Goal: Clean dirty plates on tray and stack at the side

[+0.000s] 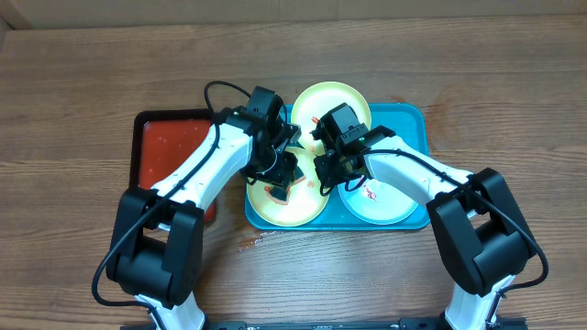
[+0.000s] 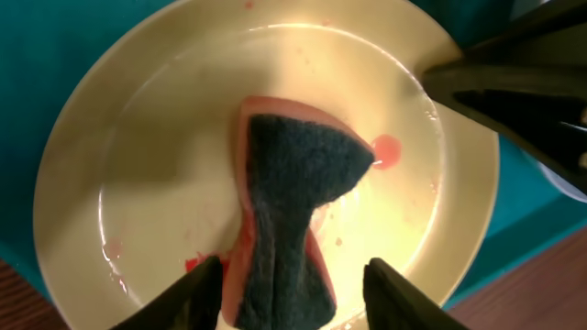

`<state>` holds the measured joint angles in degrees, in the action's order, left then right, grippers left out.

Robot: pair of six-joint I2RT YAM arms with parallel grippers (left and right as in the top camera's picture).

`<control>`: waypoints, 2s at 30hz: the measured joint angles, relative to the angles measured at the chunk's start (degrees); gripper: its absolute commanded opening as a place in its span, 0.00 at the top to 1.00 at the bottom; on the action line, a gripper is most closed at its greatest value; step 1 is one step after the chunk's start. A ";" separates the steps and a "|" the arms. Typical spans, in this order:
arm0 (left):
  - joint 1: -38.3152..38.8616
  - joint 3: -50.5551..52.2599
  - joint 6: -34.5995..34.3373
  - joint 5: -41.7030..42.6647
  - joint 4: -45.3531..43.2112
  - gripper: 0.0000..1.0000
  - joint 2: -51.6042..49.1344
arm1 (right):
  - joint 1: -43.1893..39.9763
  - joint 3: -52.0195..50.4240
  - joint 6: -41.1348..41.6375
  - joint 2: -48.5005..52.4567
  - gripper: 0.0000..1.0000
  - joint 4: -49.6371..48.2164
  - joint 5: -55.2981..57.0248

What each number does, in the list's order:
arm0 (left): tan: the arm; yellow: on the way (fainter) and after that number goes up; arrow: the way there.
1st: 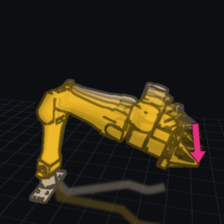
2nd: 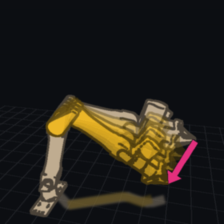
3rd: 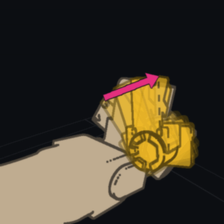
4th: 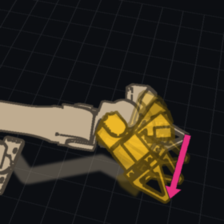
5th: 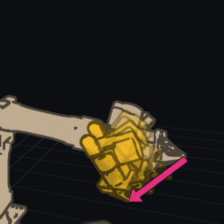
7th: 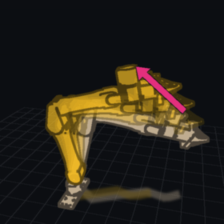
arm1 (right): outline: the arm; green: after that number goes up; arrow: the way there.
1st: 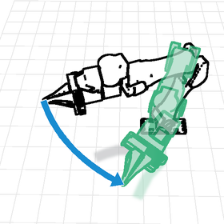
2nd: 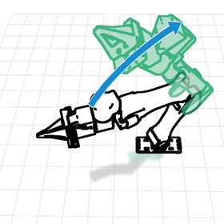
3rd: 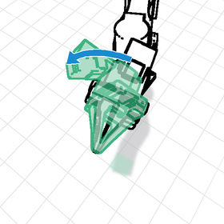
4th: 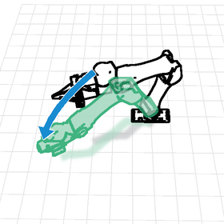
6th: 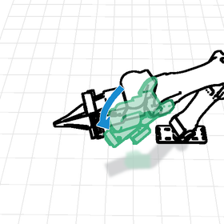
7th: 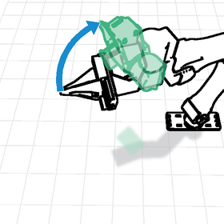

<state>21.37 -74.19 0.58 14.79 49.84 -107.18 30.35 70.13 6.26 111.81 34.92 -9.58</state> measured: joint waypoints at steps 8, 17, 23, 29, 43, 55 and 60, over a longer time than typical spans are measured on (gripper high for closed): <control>0.52 4.74 0.26 -0.42 -5.03 0.57 0.00 | 0.00 0.00 0.00 0.00 0.96 -0.07 0.00; 2.10 6.21 0.52 -1.38 -6.99 0.96 0.00 | 0.02 0.00 -0.02 0.00 0.96 -0.11 -0.02; 2.19 6.21 -0.22 -1.84 -6.12 0.96 0.00 | 0.00 0.00 -0.02 0.00 0.96 -0.04 -0.02; 2.67 6.21 0.22 1.07 -4.09 0.95 0.00 | 0.00 0.00 -0.02 0.00 0.96 -0.07 0.00; 3.17 6.99 -14.86 -26.03 -7.93 0.96 0.00 | 0.00 0.00 -0.04 0.00 0.96 -0.02 0.00; 3.54 6.27 -5.16 -3.58 -7.58 0.96 0.00 | 0.00 0.00 0.00 0.00 0.96 0.00 0.07; 6.86 6.29 -2.62 0.28 -4.52 0.95 0.00 | -0.02 0.00 -0.09 0.00 0.96 0.20 0.02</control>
<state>28.23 -67.90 -2.04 15.07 45.32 -107.18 30.33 70.13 6.17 111.81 35.11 -9.56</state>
